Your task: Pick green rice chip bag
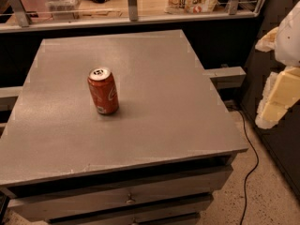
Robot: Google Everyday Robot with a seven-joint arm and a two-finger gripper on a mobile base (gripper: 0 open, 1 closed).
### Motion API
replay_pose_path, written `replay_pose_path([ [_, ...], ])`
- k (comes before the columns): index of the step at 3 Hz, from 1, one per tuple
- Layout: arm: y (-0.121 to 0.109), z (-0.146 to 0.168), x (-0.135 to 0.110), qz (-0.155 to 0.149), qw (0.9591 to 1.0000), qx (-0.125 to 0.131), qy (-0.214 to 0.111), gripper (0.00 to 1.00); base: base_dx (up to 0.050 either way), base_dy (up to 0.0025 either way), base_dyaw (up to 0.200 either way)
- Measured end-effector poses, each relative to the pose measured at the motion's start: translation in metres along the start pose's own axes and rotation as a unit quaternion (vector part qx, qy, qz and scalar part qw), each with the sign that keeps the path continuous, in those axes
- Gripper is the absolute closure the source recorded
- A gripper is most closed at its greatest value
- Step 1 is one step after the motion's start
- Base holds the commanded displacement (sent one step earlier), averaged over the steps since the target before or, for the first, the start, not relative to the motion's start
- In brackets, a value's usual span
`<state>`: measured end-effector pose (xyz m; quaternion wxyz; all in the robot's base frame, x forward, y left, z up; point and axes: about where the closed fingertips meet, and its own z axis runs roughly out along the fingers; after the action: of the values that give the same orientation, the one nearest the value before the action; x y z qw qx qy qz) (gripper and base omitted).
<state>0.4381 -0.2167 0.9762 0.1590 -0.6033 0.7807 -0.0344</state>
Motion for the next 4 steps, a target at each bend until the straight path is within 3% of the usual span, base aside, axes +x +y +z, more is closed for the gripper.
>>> replay_pose_path([
  [1, -0.0001, -0.0002, -0.0001, 0.0, 1.0, 0.0, 0.0, 0.0, -0.1, 0.0, 0.0],
  [2, -0.0003, -0.0011, -0.0006, 0.0, 1.0, 0.003, -0.001, 0.0, 0.1, 0.0, 0.0],
  [3, -0.0003, -0.0011, -0.0006, 0.0, 1.0, 0.003, -0.001, 0.0, 0.0, 0.0, -0.4],
  [4, -0.0004, -0.0014, -0.0008, 0.0, 1.0, 0.003, -0.001, 0.0, 0.0, -0.00003, 0.4],
])
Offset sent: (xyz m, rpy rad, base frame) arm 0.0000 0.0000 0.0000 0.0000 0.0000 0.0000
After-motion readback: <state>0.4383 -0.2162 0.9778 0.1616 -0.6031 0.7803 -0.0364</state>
